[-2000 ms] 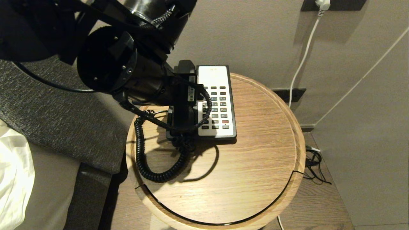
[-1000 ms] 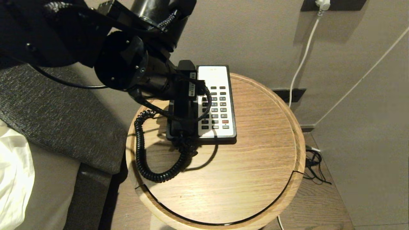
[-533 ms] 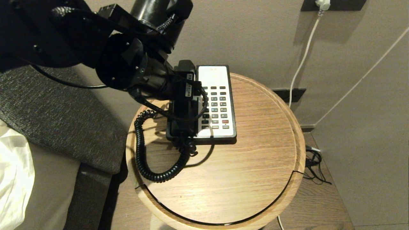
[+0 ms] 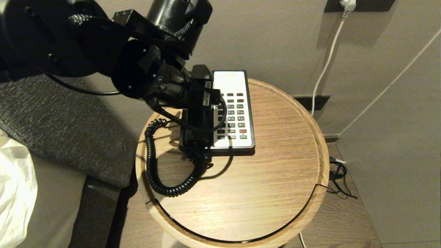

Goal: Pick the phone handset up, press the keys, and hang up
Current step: Pick up the desk phone handset

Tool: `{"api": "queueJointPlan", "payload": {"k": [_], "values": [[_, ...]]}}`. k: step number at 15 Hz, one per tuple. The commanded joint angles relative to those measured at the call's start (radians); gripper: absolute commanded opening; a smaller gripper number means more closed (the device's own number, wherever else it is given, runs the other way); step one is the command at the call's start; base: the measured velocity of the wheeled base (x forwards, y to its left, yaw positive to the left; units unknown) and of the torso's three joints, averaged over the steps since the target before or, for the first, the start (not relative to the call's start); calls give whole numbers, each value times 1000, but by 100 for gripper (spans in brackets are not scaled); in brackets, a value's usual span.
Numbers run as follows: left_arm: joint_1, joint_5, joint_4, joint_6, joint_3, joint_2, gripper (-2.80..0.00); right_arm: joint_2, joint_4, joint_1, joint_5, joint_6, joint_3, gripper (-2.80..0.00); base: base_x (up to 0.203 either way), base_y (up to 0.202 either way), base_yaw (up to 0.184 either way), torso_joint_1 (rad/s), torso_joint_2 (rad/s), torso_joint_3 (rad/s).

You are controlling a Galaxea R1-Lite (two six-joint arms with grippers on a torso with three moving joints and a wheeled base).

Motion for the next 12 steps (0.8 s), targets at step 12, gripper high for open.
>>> {"api": "queueJointPlan", "payload": {"k": [12], "values": [[-2,4,3,-4,0,1,-280,-2,0,0,0,0,0,-280,0,0,0,0,0,0]]}}
